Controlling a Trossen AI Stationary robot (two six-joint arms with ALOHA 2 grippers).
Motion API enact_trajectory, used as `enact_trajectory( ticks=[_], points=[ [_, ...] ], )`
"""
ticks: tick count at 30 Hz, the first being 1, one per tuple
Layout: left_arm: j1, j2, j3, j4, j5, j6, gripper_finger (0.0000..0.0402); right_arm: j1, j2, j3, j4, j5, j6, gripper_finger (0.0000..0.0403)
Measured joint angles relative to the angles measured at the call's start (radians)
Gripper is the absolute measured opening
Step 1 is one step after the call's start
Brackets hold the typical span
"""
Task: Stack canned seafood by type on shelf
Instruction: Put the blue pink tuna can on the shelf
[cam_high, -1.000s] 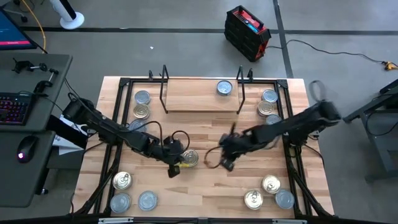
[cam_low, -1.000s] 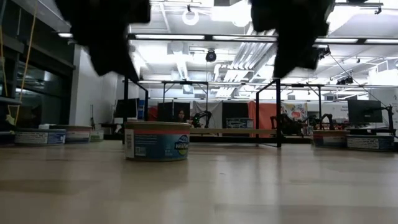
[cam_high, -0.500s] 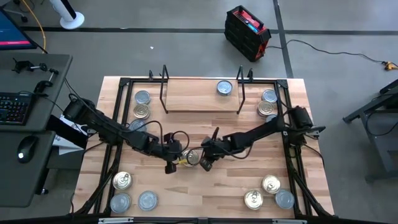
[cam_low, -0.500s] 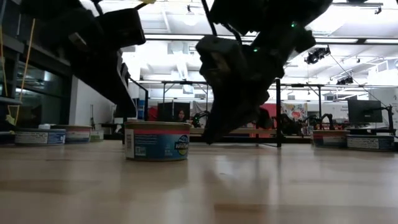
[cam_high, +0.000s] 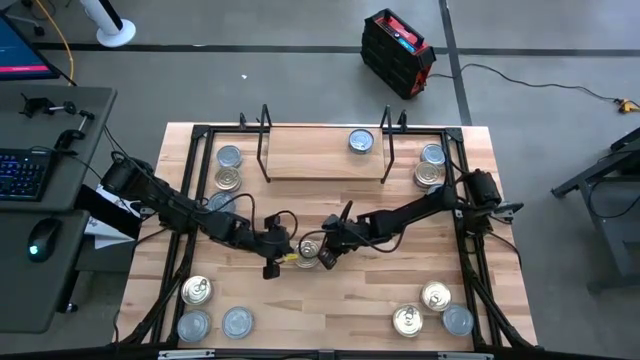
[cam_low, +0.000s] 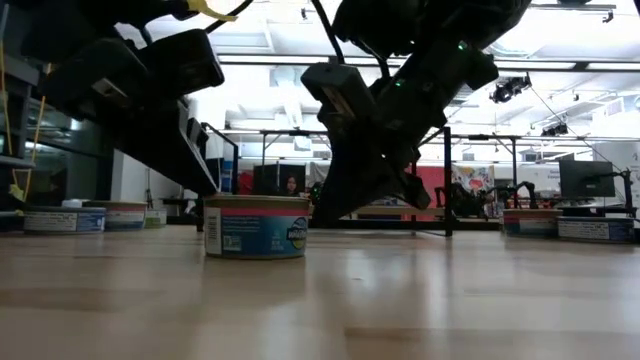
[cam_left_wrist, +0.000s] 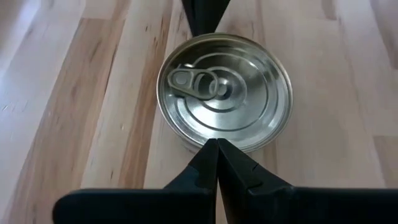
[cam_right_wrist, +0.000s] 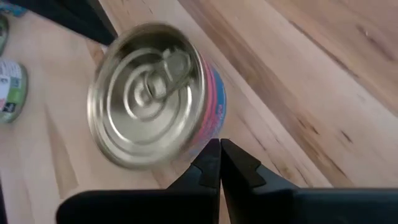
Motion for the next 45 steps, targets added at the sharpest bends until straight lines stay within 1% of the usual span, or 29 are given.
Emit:
enact_trajectory(
  ticks=[4,9,14,17,21,30,32,35,40,42,45],
  points=[
    [0.0,0.0,-0.021,0.041,0.001,-0.002,0.0,0.0,0.0,0.0,0.022,-0.017,0.0,0.0],
    [-0.002,-0.002,-0.021,0.027,0.005,0.025,0.0,0.001,0.0,-0.002,0.079,-0.051,0.0,0.0],
    [-0.001,-0.003,-0.021,0.0,-0.001,0.037,0.0,0.001,-0.008,0.02,0.082,-0.088,-0.011,0.0],
    [0.0,0.007,-0.024,-0.019,0.005,0.038,0.0,0.001,-0.019,0.044,0.126,-0.079,-0.035,0.0],
    [0.0,0.002,-0.02,-0.015,0.004,0.035,0.0,-0.01,-0.019,0.067,0.101,-0.072,-0.059,0.0],
    [0.0,0.002,-0.022,-0.019,0.002,0.031,0.0,-0.045,-0.021,0.084,0.133,-0.073,-0.092,0.0],
    [0.005,-0.002,-0.022,-0.046,-0.018,0.04,0.0,-0.054,-0.024,0.084,0.123,-0.085,-0.115,0.0],
    [0.021,-0.047,-0.022,-0.125,-0.075,0.023,0.0,-0.072,-0.043,0.083,0.123,-0.114,-0.172,0.0],
    [0.071,-0.182,-0.022,-0.275,-0.112,0.013,0.0,-0.107,-0.099,0.083,0.136,-0.145,-0.244,0.0],
    [0.082,-0.246,-0.022,-0.339,-0.128,-0.042,0.0,-0.119,-0.112,0.091,0.168,-0.166,-0.277,0.0001],
    [0.073,-0.331,-0.022,-0.415,-0.133,-0.177,0.0,-0.124,-0.111,0.171,0.136,-0.267,-0.406,0.0017]
  ],
)
